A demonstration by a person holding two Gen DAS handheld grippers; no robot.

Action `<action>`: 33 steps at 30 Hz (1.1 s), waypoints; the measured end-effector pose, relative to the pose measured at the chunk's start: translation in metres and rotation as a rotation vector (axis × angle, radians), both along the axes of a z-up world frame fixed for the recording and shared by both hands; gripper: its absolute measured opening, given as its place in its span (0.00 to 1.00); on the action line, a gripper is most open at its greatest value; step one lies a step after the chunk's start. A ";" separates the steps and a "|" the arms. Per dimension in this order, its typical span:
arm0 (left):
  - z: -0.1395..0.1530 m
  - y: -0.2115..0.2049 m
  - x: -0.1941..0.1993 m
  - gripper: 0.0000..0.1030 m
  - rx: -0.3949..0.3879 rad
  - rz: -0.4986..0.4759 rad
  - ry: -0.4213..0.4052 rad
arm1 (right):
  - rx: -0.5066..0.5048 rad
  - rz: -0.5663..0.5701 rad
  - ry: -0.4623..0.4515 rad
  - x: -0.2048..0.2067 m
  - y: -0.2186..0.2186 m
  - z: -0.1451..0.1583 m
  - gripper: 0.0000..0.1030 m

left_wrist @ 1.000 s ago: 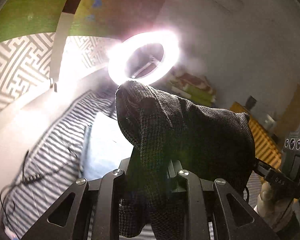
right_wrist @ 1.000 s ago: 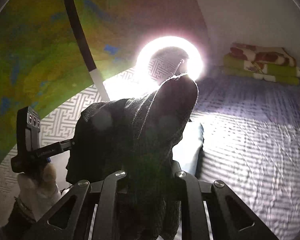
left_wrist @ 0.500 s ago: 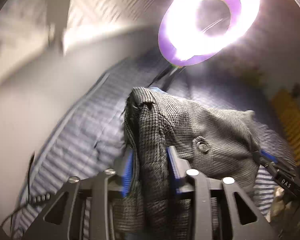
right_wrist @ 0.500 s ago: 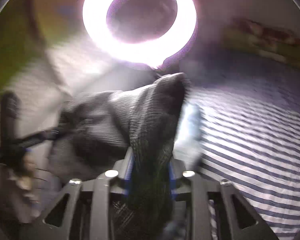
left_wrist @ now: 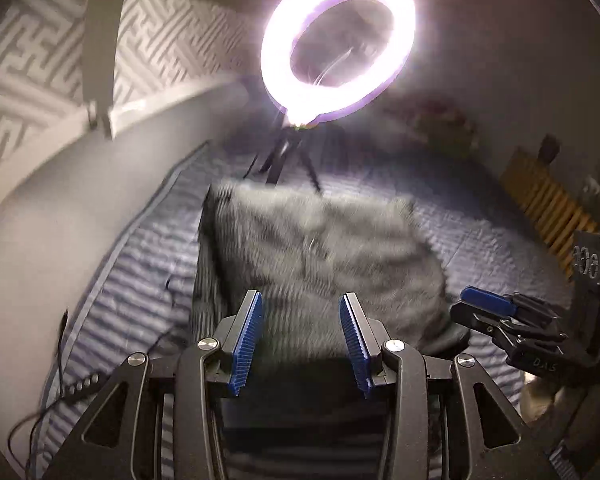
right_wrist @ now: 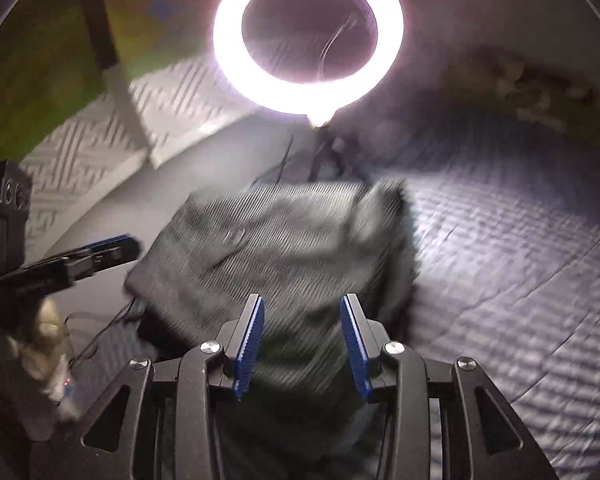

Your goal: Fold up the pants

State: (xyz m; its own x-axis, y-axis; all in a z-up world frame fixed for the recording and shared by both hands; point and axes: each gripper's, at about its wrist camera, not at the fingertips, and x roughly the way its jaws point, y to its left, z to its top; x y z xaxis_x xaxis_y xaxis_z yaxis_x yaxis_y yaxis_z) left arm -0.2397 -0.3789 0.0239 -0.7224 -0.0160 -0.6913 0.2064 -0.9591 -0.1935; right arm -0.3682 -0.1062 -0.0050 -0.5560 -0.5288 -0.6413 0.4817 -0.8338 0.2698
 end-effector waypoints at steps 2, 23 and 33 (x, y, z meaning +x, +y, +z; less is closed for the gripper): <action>-0.016 -0.008 0.003 0.43 0.038 0.041 -0.050 | 0.054 -0.016 -0.029 0.003 -0.003 -0.017 0.35; 0.034 0.149 0.199 0.52 0.009 -0.012 -0.036 | 0.018 -0.207 -0.058 0.210 0.126 0.047 0.45; 0.086 0.250 0.308 0.63 -0.048 -0.021 0.052 | 0.068 -0.215 0.093 0.348 0.149 0.093 0.50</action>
State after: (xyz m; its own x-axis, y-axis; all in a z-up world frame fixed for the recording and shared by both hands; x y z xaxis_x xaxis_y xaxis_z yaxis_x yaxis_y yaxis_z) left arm 0.0679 -0.1287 0.1104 -0.7581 -0.0328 -0.6513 0.1772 -0.9715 -0.1574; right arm -0.0197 0.0424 0.0875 -0.7091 -0.3493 -0.6125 0.3113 -0.9345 0.1725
